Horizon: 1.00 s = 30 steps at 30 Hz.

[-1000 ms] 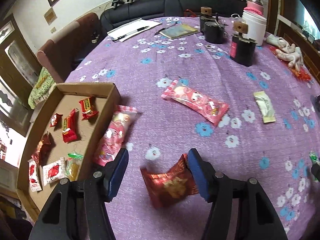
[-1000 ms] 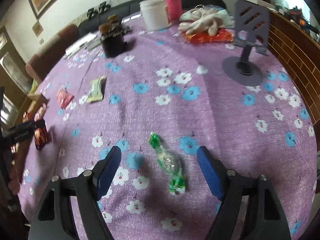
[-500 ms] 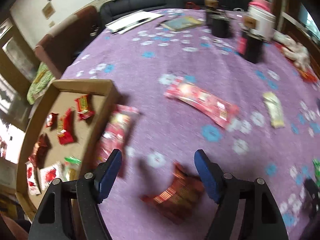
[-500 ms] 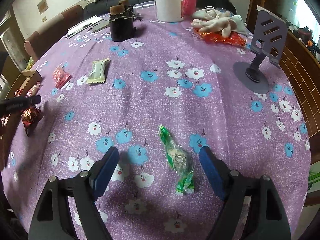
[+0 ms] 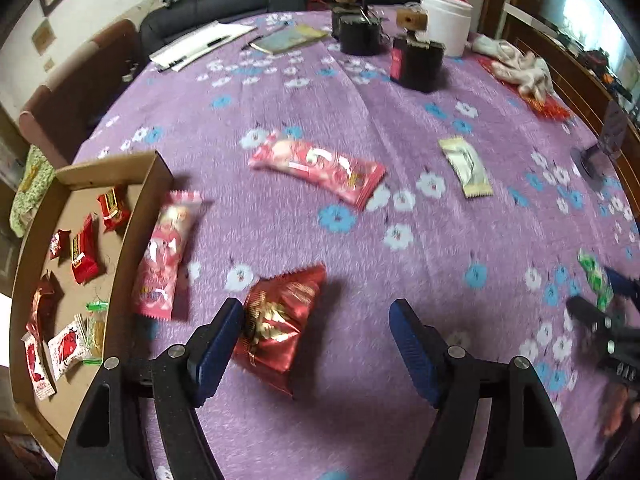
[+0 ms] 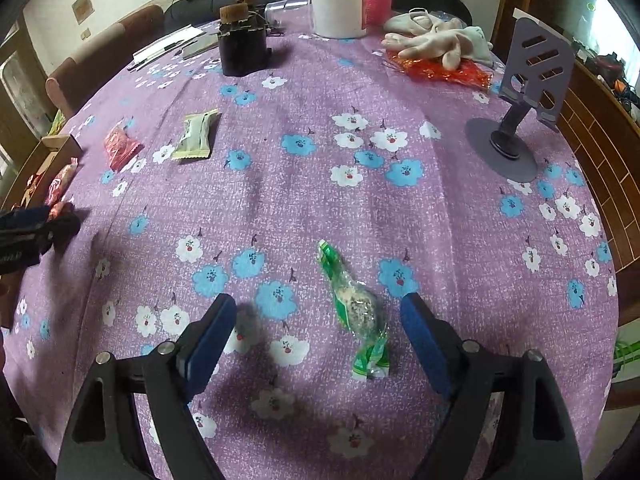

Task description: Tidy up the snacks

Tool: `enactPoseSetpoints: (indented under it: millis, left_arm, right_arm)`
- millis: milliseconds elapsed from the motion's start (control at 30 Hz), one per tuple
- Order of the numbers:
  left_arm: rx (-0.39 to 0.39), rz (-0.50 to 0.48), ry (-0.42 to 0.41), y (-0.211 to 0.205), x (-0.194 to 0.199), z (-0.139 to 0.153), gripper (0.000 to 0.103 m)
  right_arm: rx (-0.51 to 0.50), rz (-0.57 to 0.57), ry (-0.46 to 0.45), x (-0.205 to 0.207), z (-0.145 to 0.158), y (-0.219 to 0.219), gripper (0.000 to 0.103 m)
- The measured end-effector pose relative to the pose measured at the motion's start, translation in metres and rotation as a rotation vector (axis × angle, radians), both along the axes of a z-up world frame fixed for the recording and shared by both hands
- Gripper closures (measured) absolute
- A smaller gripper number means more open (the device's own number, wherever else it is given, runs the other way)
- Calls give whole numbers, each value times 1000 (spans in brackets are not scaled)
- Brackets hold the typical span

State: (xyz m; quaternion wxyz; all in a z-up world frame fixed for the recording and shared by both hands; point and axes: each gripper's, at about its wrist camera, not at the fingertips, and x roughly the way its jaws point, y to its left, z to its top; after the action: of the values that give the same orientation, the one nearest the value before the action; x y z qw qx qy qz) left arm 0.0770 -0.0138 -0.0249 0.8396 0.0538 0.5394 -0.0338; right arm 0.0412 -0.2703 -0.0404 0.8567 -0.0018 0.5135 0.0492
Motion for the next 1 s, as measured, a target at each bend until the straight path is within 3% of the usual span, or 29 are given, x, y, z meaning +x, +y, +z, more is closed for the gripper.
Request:
enactPoseSetpoints:
  millis: [167, 200, 367, 500, 633, 700, 733, 800, 867, 1000]
  left_arm:
    - [-35, -14, 50, 7, -5, -10, 22]
    - [-73, -15, 93, 9, -4, -17, 20]
    - [-46, -32, 38, 3, -14, -17, 18]
    - [-63, -22, 45, 5, -10, -17, 17]
    - [-61, 0, 42, 5, -7, -16, 17]
    - [-55, 12, 25, 3, -8, -16, 28]
    - [-60, 7, 16, 2, -8, -14, 34]
    - [-80, -2, 10, 3, -11, -11, 58]
    - [-125, -11, 25, 3, -13, -9, 58]
    - [-136, -8, 17, 4, -18, -9, 58]
  right_arm:
    - [-26, 5, -18, -4, -2, 3, 20]
    - [-42, 18, -24, -6, -2, 5, 20]
    - [-45, 28, -38, -9, -1, 5, 22]
    - [-45, 38, -36, -4, -1, 4, 25]
    - [-42, 42, -31, -5, 4, 2, 57]
    - [-35, 43, -28, -8, 5, 0, 80]
    - [-39, 33, -26, -9, 6, -2, 84]
    - [-42, 25, -26, -11, 6, -2, 84]
    - [-50, 19, -30, -12, 6, 0, 84]
    - [-48, 23, -33, -14, 6, 3, 84]
